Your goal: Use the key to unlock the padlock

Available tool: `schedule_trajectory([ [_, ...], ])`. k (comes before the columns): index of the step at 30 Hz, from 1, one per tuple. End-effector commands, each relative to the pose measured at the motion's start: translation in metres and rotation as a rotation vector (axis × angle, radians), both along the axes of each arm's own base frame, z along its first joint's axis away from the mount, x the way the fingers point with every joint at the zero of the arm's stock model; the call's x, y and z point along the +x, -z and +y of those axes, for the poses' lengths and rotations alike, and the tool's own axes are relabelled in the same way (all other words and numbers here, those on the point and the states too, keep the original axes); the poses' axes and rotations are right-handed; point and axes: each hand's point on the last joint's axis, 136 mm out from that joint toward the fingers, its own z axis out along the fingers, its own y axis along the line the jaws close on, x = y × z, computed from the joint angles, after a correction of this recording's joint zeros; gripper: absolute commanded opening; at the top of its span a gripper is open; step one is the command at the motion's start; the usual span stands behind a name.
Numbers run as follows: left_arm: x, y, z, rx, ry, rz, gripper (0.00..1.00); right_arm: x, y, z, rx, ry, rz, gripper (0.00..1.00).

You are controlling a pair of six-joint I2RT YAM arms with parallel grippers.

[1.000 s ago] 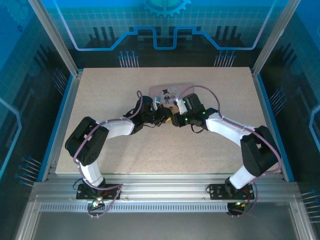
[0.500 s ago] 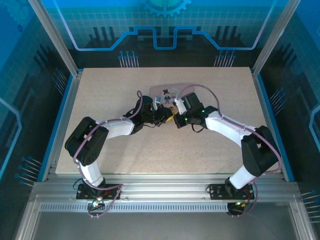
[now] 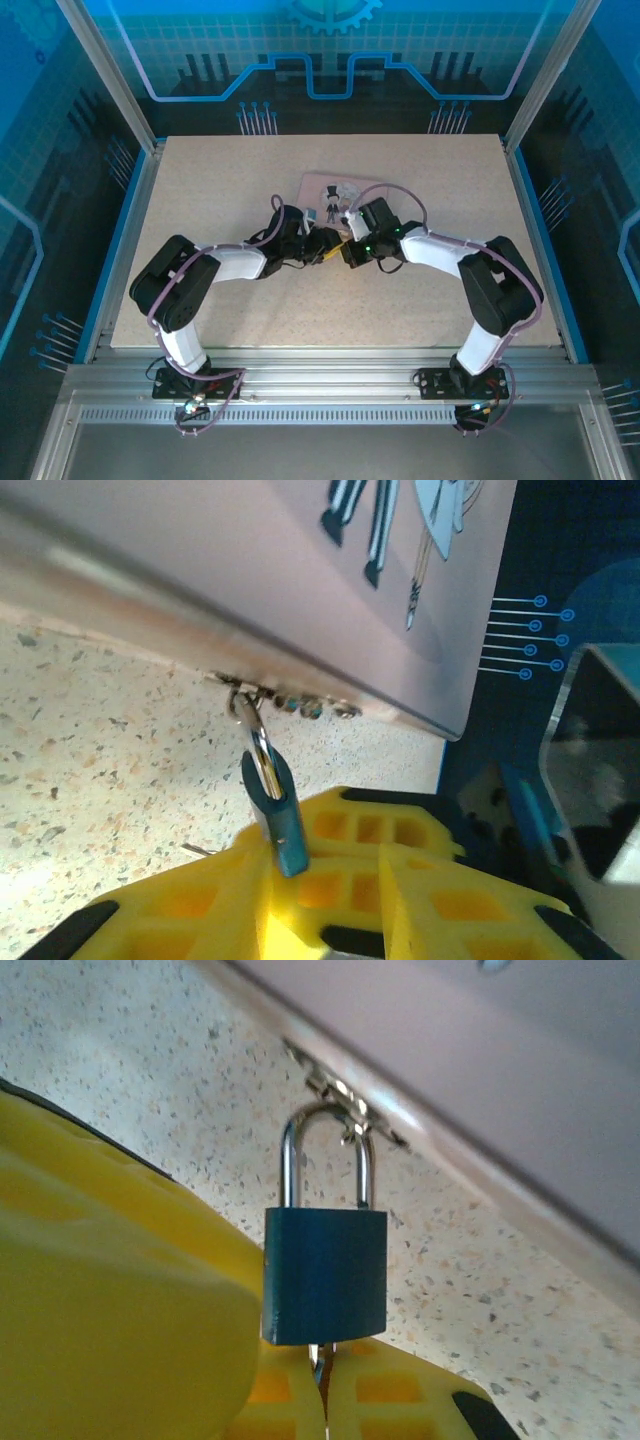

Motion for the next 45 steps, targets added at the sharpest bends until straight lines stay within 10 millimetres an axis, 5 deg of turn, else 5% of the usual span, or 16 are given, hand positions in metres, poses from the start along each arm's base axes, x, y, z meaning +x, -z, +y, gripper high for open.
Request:
schedule_trajectory([
  [1,0.001,-0.004,0.001,-0.030,-0.034,-0.033,0.34,-0.004,0.008,0.005,0.053,-0.005,0.051,0.00],
  [11,0.005,-0.003,0.026,0.031,-0.099,-0.053,0.37,-0.007,0.017,0.004,0.074,-0.018,0.104,0.00],
  [22,0.024,0.002,0.005,0.020,-0.056,-0.020,0.37,-0.005,0.005,0.010,0.082,-0.022,0.054,0.00],
  [29,0.023,0.020,0.004,0.047,-0.056,0.039,0.24,-0.007,0.002,0.012,0.066,-0.042,0.023,0.00],
  [34,0.025,0.025,0.003,0.043,-0.059,0.053,0.00,-0.007,-0.002,0.011,0.072,-0.048,0.010,0.00],
  [40,0.026,0.024,0.001,0.019,-0.051,0.057,0.00,-0.005,-0.014,0.000,0.067,-0.013,-0.014,0.32],
  [45,0.025,0.022,0.000,0.011,-0.044,0.060,0.00,0.000,-0.031,-0.012,0.082,0.035,-0.055,0.40],
])
